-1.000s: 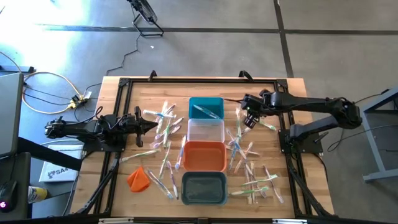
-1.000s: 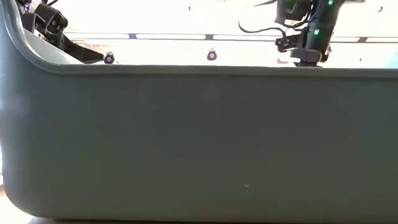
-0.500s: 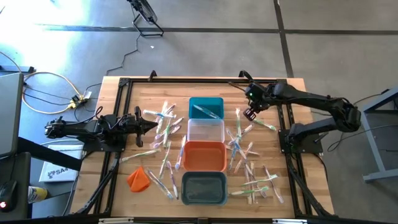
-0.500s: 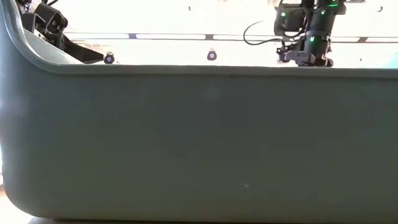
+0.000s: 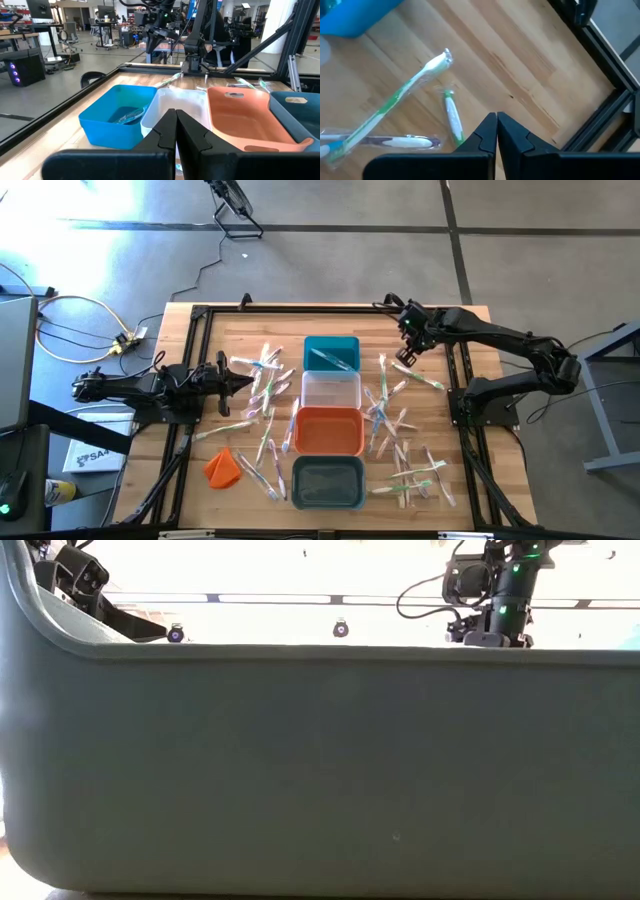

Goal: Pick & Place Toothbrushes
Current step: Put the green toothbrush into the transparent bin

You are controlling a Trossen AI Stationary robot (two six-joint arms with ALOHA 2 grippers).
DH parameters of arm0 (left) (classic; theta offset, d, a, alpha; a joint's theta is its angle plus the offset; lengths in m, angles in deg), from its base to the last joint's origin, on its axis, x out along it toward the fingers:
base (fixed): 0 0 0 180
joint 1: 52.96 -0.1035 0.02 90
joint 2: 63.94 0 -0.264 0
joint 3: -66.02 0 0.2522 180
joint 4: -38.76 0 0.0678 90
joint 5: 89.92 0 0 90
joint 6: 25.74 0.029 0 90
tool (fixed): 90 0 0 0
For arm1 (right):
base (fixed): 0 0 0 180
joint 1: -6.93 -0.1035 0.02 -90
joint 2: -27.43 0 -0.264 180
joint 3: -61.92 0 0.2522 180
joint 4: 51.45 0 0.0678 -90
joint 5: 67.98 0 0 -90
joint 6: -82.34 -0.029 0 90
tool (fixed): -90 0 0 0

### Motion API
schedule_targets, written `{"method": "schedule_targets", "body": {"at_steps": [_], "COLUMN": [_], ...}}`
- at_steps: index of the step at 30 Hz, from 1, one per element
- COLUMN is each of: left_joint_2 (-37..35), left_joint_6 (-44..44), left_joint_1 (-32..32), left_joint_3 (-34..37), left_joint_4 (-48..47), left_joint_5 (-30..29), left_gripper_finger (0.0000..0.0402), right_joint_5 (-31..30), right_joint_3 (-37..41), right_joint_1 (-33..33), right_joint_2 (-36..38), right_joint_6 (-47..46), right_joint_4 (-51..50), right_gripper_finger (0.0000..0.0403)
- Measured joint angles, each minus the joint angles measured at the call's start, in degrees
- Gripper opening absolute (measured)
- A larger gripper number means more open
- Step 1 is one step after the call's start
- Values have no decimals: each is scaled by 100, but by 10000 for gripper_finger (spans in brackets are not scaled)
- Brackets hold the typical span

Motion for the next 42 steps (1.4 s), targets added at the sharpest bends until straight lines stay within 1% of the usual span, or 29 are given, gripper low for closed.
{"method": "schedule_targets", "body": {"at_steps": [2,8,11,13,18,26,31,42], "left_joint_2": [1,2,0,1,0,0,2,2], "left_joint_6": [0,0,0,0,0,0,0,0], "left_joint_1": [2,0,0,1,2,2,2,0], "left_joint_3": [0,0,0,0,0,2,2,7], "left_joint_4": [0,0,0,0,4,24,28,62], "left_joint_5": [0,0,0,0,0,0,0,-2], "left_gripper_finger": [1,1,1,1,1,1,1,1], "right_joint_5": [5,39,160,231,444,455,462,453], "right_joint_3": [0,0,0,0,0,0,0,0], "right_joint_1": [0,1,2,2,2,2,2,2], "right_joint_2": [0,0,0,0,0,0,0,0], "right_joint_6": [60,115,113,120,133,-43,-260,-272], "right_joint_4": [2,96,96,117,192,225,225,343], "right_gripper_finger": [25,95,116,124,123,112,111,111]}}
